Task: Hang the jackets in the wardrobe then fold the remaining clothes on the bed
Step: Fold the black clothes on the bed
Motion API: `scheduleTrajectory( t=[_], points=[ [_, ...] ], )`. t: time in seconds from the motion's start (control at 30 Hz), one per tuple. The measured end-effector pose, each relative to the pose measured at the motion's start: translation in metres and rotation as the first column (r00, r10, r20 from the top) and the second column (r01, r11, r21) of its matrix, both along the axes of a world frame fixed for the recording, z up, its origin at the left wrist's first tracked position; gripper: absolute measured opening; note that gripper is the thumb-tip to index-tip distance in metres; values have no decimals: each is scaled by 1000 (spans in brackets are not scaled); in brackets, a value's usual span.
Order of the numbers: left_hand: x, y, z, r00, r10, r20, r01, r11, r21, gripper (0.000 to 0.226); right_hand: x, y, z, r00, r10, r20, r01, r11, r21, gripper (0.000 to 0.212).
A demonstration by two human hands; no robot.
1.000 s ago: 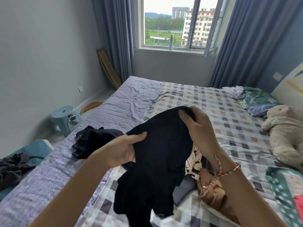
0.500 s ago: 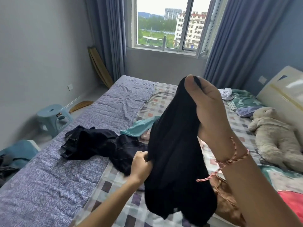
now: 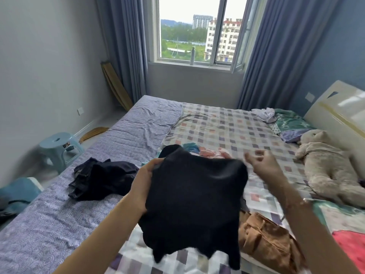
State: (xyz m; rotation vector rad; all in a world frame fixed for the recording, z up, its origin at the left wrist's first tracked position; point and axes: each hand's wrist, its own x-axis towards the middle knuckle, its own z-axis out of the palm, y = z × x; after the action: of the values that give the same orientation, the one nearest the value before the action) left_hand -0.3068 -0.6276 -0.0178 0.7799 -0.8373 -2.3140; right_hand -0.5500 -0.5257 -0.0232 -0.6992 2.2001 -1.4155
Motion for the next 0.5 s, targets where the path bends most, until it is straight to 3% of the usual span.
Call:
scheduleTrajectory(
  t=[0.03, 0.1, 0.17, 0.23, 0.27, 0.37, 0.47, 0.5],
  points=[
    [-5, -2, -2, 999, 14, -38, -16, 998, -56, 28, 17, 5, 1, 992, 112, -59, -114, 993, -26, 47],
    [-13, -1, 0, 995, 85, -46, -89, 990, -111, 53, 58, 14, 10, 903, 429, 11, -425, 898, -117, 40],
    [-19, -1, -4, 999, 35, -23, -36, 997, -67, 53, 87, 16, 5, 771, 633, 69, -613, 767, -186, 36],
    [-20, -4, -9, 997, -64, 44, 65, 998, -16, 45, 94, 11, -16, 787, 603, -134, -617, 775, -136, 22],
    [-19, -4, -8, 990, -91, 109, 94, 995, -25, 43, 92, 8, -23, 815, 555, -166, -576, 807, -131, 11],
    [-7, -15, -6, 954, -172, 247, 190, 980, -53, 41, 70, 5, -30, 881, 440, -177, -467, 868, -166, 16],
    [16, -29, -6, 923, -233, 307, 245, 970, 1, 48, 48, -1, -21, 904, 201, -378, -285, 941, -183, 17],
    [23, -30, -6, 916, -262, 305, 270, 963, 15, 45, 40, -3, -18, 919, 168, -356, -249, 948, -196, 12]
  ],
)
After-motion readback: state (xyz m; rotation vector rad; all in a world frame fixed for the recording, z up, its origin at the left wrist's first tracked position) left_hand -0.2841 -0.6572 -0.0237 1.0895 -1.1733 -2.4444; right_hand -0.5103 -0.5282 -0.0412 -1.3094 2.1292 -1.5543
